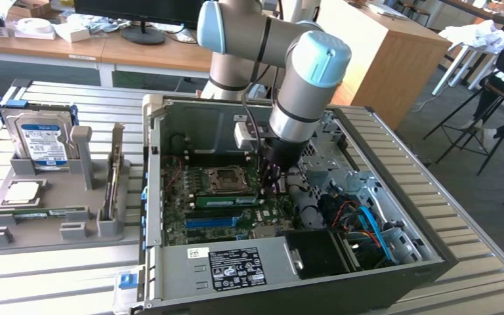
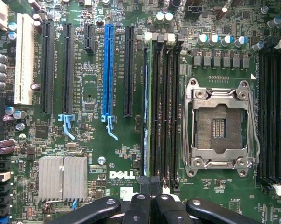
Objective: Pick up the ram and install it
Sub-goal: 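Press down the ram until it locks into place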
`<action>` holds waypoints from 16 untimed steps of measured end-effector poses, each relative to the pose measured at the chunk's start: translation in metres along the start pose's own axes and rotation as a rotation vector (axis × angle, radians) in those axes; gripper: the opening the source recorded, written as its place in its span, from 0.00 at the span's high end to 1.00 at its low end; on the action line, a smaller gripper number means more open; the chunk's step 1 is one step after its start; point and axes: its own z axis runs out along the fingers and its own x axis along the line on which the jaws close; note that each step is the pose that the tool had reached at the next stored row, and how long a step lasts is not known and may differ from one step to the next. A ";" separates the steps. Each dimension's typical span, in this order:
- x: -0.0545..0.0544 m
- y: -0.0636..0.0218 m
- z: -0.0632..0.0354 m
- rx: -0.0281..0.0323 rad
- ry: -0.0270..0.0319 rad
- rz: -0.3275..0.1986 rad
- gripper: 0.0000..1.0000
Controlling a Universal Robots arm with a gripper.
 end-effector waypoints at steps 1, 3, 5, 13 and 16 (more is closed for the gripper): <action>0.000 0.0000 0.0002 -0.0001 0.0001 0.000 0.90; 0.000 0.0000 0.0002 -0.0001 0.0000 0.000 0.90; 0.000 0.0000 0.0002 0.0000 -0.0004 0.000 0.90; -0.001 0.0003 -0.0120 -0.0002 -0.0007 0.000 0.90; -0.001 0.0048 -0.0120 0.0001 -0.0004 0.000 0.90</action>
